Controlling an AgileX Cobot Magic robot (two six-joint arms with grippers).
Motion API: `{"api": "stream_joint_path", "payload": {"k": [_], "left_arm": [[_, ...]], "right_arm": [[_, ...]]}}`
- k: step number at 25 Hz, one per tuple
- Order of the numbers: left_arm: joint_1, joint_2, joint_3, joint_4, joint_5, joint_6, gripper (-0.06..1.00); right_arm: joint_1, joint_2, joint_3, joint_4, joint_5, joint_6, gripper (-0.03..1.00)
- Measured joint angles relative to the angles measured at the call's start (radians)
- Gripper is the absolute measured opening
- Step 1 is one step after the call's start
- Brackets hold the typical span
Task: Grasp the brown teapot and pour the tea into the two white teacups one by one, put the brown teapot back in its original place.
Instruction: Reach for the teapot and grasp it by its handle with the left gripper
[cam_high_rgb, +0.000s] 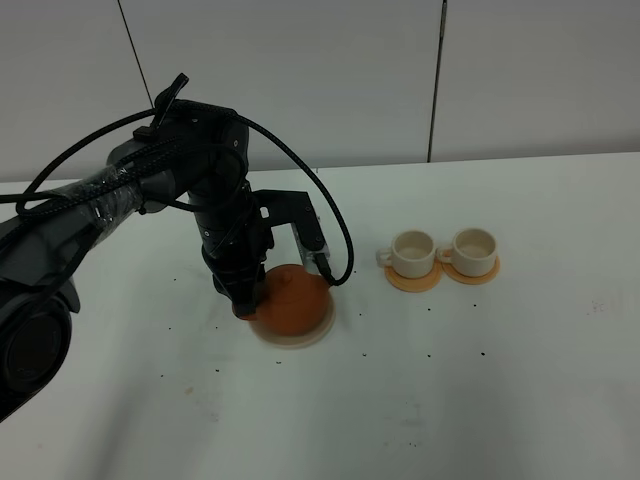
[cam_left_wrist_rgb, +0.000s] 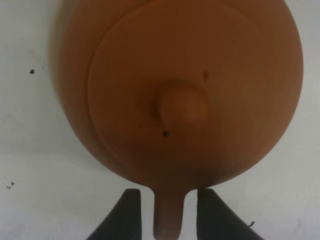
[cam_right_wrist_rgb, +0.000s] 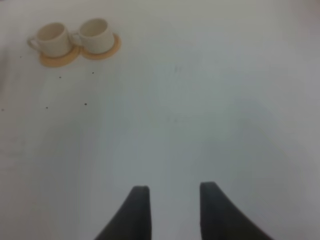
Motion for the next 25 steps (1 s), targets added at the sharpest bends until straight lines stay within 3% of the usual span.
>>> {"api": "stream_joint_path", "payload": {"k": [25], "left_arm": [[0.000,0.000,0.000,0.001,0.000,0.000,0.31]], "right_arm": [[0.000,0.000,0.000,0.000,0.000,0.000,0.24]]}}
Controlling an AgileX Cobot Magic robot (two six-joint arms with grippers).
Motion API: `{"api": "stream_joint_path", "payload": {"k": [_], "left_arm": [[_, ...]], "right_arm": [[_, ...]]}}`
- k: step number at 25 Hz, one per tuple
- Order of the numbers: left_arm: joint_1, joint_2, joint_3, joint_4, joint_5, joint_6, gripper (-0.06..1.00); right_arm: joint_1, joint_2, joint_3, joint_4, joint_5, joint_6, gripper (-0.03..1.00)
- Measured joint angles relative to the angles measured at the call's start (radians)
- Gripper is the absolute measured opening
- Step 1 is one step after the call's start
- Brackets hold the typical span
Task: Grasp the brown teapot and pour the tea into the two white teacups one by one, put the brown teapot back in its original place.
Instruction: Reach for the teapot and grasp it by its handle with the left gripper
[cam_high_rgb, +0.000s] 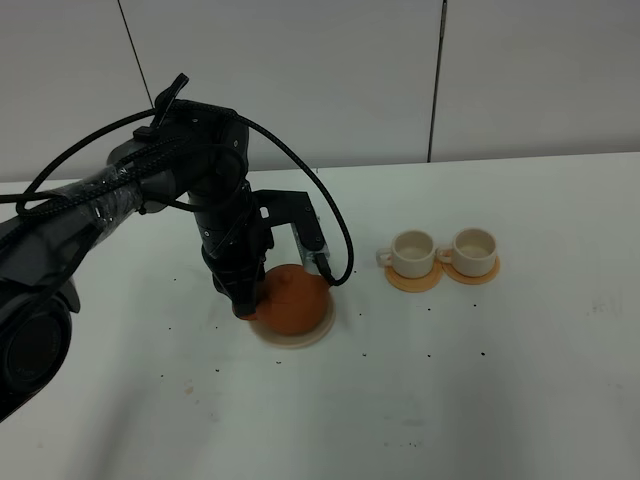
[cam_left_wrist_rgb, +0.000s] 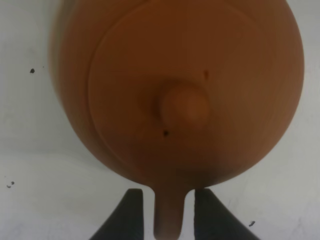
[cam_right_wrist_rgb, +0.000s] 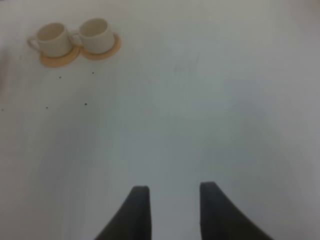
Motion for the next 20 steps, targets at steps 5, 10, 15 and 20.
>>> {"api": "stream_joint_path", "payload": {"k": [5,10,15,20], "left_arm": [[0.000,0.000,0.000,0.000,0.000,0.000,0.31],[0.000,0.000,0.000,0.000,0.000,0.000,0.31],[0.000,0.000,0.000,0.000,0.000,0.000,0.31],[0.000,0.000,0.000,0.000,0.000,0.000,0.32]], "right_arm": [[0.000,0.000,0.000,0.000,0.000,0.000,0.24],[0.000,0.000,0.000,0.000,0.000,0.000,0.24],[0.000,0.000,0.000,0.000,0.000,0.000,0.24],[0.000,0.000,0.000,0.000,0.000,0.000,0.24]]}}
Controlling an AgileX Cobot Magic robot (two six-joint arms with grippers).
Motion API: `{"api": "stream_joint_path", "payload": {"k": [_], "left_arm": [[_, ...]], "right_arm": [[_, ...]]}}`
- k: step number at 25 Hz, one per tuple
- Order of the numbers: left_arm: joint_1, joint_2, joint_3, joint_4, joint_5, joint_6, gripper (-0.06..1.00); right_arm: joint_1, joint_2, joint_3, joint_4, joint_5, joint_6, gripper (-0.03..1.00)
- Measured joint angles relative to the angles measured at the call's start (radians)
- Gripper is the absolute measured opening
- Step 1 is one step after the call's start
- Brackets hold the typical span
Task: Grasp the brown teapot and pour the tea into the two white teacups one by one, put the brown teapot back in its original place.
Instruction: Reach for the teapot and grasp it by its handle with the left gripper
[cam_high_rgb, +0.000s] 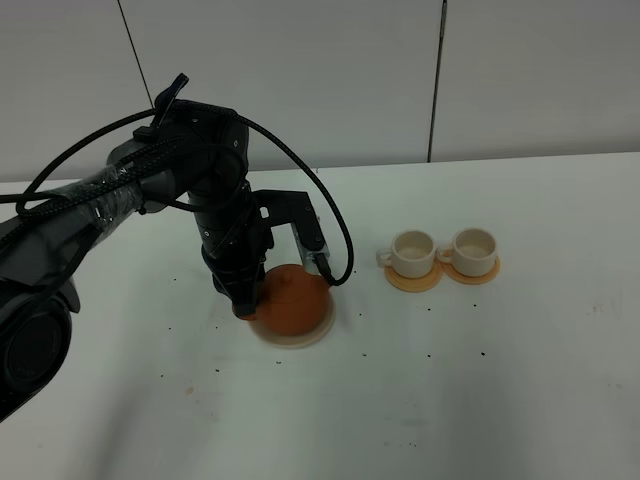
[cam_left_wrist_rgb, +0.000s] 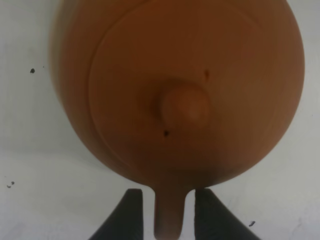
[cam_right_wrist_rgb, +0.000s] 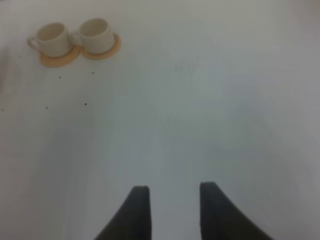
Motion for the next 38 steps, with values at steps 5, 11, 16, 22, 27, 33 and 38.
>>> {"api": "stream_joint_path", "payload": {"k": [5,11,16,22,27,33,38], "left_arm": [[0.000,0.000,0.000,0.000,0.000,0.000,0.35],[0.000,0.000,0.000,0.000,0.000,0.000,0.36],[0.000,0.000,0.000,0.000,0.000,-0.001,0.36],[0.000,0.005,0.000,0.001,0.000,-0.002,0.36],[0.000,0.019,0.000,0.008,0.000,-0.005,0.36],[0.000,0.020,0.000,0.008,0.000,-0.005,0.36],[0.000,0.020,0.000,0.008,0.000,-0.005,0.36]], "right_arm": [[0.000,0.000,0.000,0.000,0.000,0.000,0.24],[0.000,0.000,0.000,0.000,0.000,0.000,0.24],[0.000,0.000,0.000,0.000,0.000,0.000,0.24],[0.000,0.000,0.000,0.000,0.000,0.000,0.24],[0.000,0.000,0.000,0.000,0.000,0.000,0.24],[0.000,0.000,0.000,0.000,0.000,0.000,0.24],[0.000,0.000,0.000,0.000,0.000,0.000,0.24]]}}
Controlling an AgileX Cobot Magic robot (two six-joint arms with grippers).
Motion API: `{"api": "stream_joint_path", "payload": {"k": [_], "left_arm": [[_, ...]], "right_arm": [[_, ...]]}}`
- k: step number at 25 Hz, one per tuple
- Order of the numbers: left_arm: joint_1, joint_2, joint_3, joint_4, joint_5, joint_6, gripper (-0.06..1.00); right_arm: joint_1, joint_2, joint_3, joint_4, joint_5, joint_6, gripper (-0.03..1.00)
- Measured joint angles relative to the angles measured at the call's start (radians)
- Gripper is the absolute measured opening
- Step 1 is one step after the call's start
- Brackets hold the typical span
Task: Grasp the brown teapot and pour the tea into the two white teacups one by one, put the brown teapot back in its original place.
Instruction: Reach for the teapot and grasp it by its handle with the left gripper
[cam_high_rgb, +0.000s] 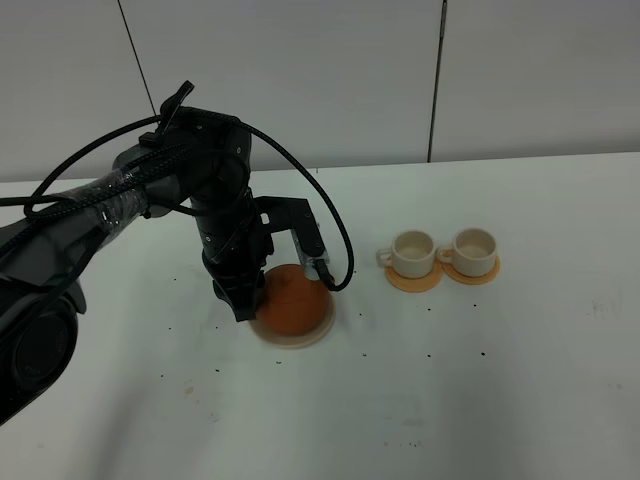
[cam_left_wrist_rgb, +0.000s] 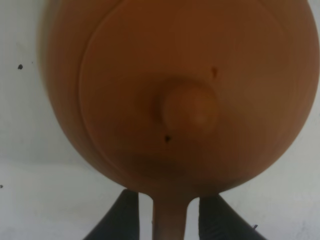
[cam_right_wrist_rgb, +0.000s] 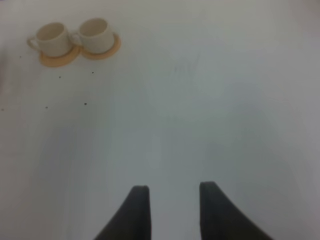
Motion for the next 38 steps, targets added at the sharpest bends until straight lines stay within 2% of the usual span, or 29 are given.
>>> {"api": "stream_joint_path", "payload": {"k": [12,22,38], "left_arm": [[0.000,0.000,0.000,0.000,0.000,-0.016,0.35],[0.002,0.000,0.000,-0.012,0.000,-0.027,0.17],[0.002,0.000,-0.007,-0.017,0.000,-0.027,0.17]], "right_arm": [[0.000,0.000,0.000,0.000,0.000,0.000,0.24],[0.000,0.000,0.000,0.000,0.000,0.000,0.24],[0.000,0.000,0.000,0.000,0.000,0.000,0.24]]}}
